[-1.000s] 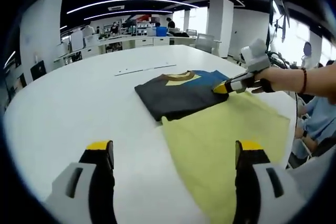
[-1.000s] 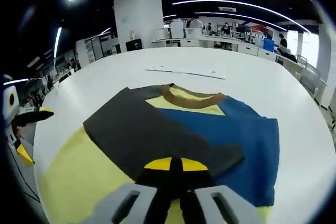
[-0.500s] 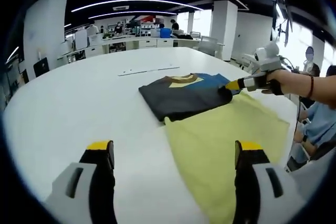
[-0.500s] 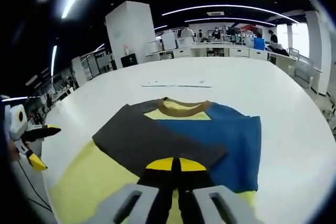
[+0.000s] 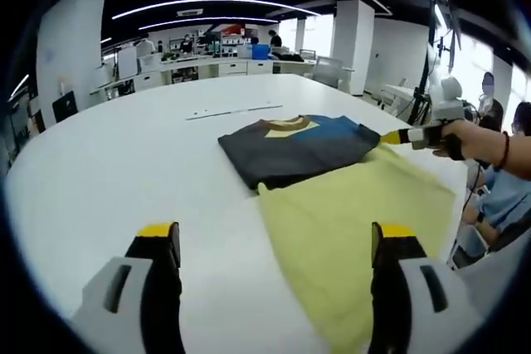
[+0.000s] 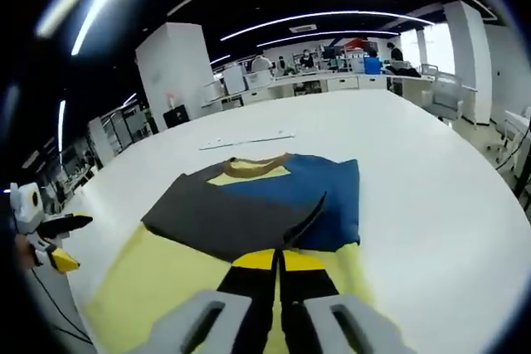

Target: Fold the garment on the visible template until the final outline fits inside the template.

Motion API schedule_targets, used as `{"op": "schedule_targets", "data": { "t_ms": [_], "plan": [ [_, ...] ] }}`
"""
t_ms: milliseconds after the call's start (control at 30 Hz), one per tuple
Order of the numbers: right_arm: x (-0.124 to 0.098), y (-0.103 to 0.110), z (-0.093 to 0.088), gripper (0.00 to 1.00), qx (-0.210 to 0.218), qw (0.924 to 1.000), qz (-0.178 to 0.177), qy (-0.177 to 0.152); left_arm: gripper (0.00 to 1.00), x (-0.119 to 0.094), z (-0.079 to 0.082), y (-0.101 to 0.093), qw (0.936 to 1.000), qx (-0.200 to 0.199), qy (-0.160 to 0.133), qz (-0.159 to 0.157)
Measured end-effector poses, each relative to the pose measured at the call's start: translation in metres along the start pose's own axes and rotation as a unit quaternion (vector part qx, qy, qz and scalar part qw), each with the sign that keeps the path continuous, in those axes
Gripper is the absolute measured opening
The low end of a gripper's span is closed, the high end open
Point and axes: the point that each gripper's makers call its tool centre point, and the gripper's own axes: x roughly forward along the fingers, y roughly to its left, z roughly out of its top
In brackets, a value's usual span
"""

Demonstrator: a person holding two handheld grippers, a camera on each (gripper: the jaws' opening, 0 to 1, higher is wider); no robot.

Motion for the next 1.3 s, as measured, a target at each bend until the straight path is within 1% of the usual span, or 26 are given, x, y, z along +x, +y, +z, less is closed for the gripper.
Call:
{"op": "schedule_targets", "data": {
  "t_ms": [200,367,433,667,733,833,967,1033,1067,1300],
  "plan": [
    [-0.002,-0.003,-0.003,0.00,0.036,0.9993,-0.007,-0.005,0.93,-0.001,-0.001,-0.001,1.0000,-0.002,0.000,0.001],
    [-0.004,-0.007,-0.008,0.00,0.043,0.9988,-0.023,0.001,0.93,-0.003,-0.004,0.000,1.0000,-0.004,0.001,0.004],
    [-0.006,-0.009,-0.011,0.00,0.052,0.9983,-0.025,0.002,0.93,-0.005,-0.005,0.000,1.0000,-0.003,0.003,0.004],
    [-0.014,-0.015,-0.019,0.00,0.052,0.9981,-0.030,0.015,0.94,-0.008,-0.006,-0.001,1.0000,-0.001,0.003,0.005],
    [-0.017,-0.014,-0.019,0.01,0.045,0.9986,-0.025,0.016,0.95,-0.009,-0.006,-0.002,1.0000,0.000,0.004,0.004],
    [-0.021,-0.011,-0.017,0.11,0.033,0.9992,-0.016,0.014,0.97,-0.010,-0.006,-0.004,1.0000,0.001,0.004,0.002],
    [-0.025,-0.006,-0.012,0.32,0.026,0.9996,0.000,0.010,0.99,-0.012,-0.004,-0.008,1.0000,0.002,0.000,-0.001],
    [-0.027,-0.003,-0.011,0.40,0.020,0.9997,0.007,0.009,0.99,-0.012,-0.004,-0.009,1.0000,0.002,0.000,-0.003],
    [-0.028,-0.001,-0.012,0.43,0.015,0.9998,0.011,0.010,0.99,-0.012,-0.004,-0.009,1.0000,0.002,0.000,-0.004],
    [-0.036,0.004,-0.016,0.55,-0.008,0.9993,0.031,0.017,0.99,-0.016,-0.004,-0.011,1.0000,0.002,-0.001,-0.008]
  ]
}}
